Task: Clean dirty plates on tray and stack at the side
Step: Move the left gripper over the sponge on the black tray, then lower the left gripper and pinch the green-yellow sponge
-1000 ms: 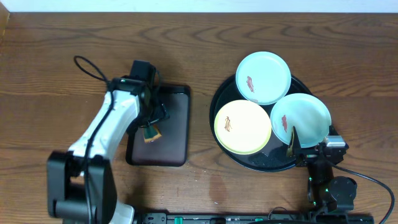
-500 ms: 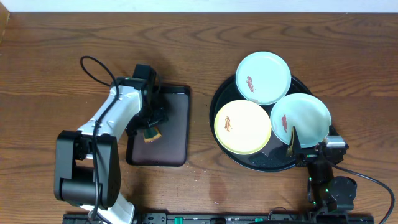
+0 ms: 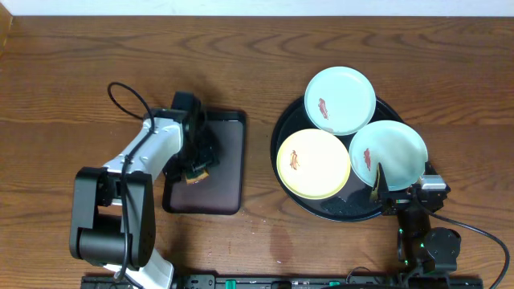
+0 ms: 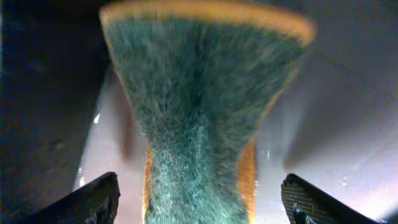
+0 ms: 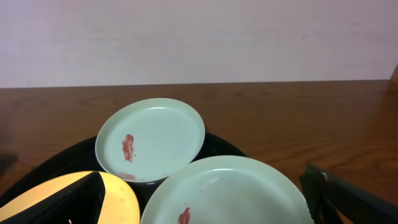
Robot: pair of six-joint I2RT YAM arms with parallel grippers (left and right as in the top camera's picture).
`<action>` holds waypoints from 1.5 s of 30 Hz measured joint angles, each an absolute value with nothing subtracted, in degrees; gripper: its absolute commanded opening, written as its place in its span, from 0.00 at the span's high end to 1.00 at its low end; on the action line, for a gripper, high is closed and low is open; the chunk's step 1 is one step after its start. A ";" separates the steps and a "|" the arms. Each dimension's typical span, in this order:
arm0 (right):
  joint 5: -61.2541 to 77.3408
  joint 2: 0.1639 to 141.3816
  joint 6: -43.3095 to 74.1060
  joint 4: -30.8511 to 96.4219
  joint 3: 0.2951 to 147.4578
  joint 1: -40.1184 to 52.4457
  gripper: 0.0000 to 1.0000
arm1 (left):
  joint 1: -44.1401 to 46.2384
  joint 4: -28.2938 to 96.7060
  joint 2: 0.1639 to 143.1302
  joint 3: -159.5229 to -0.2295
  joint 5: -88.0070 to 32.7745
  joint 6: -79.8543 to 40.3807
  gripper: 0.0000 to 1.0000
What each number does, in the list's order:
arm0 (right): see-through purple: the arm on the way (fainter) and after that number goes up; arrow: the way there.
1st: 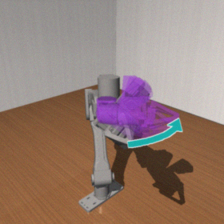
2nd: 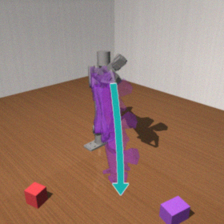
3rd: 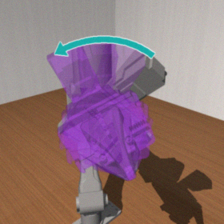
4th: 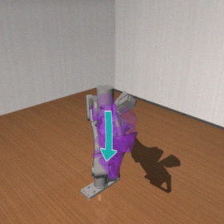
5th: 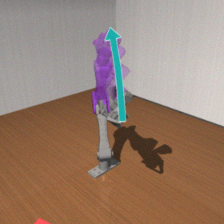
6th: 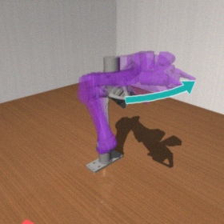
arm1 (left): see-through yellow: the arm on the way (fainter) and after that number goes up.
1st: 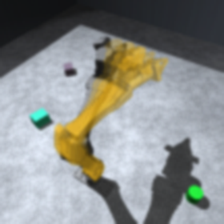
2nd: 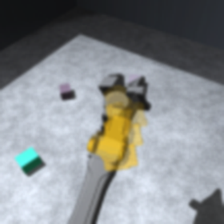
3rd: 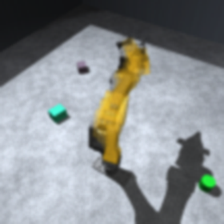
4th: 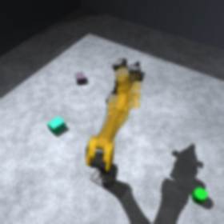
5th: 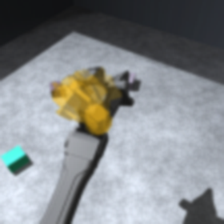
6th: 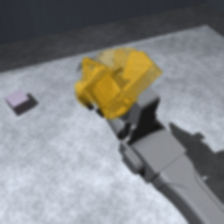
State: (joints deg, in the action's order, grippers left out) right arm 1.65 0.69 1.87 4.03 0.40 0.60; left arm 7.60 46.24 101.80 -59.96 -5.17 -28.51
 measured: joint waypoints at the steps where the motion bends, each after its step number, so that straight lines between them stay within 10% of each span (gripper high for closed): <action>1: 1.65 0.69 1.87 4.03 0.40 0.60 0.01 | 7.62 45.80 101.82 -59.24 -5.28 -28.49 0.16; 15: 1.65 0.69 1.87 4.03 0.40 0.60 0.01 | 7.60 35.99 99.59 -53.84 -4.10 -28.36 0.48; 27: 1.65 0.69 1.87 4.01 0.40 0.60 0.01 | 7.49 37.08 99.11 -53.36 -6.70 -27.86 0.42; 36: 1.65 0.69 1.87 4.01 0.40 0.60 0.01 | 7.16 37.04 99.09 -53.19 -9.41 -27.90 0.92; 41: 1.65 0.69 1.87 4.01 0.40 0.60 0.01 | 7.18 34.33 99.11 -52.88 -12.29 -28.12 0.92; 45: 1.65 0.69 1.87 4.01 0.40 0.60 0.01 | 7.35 31.48 99.13 -52.71 -12.78 -28.32 0.25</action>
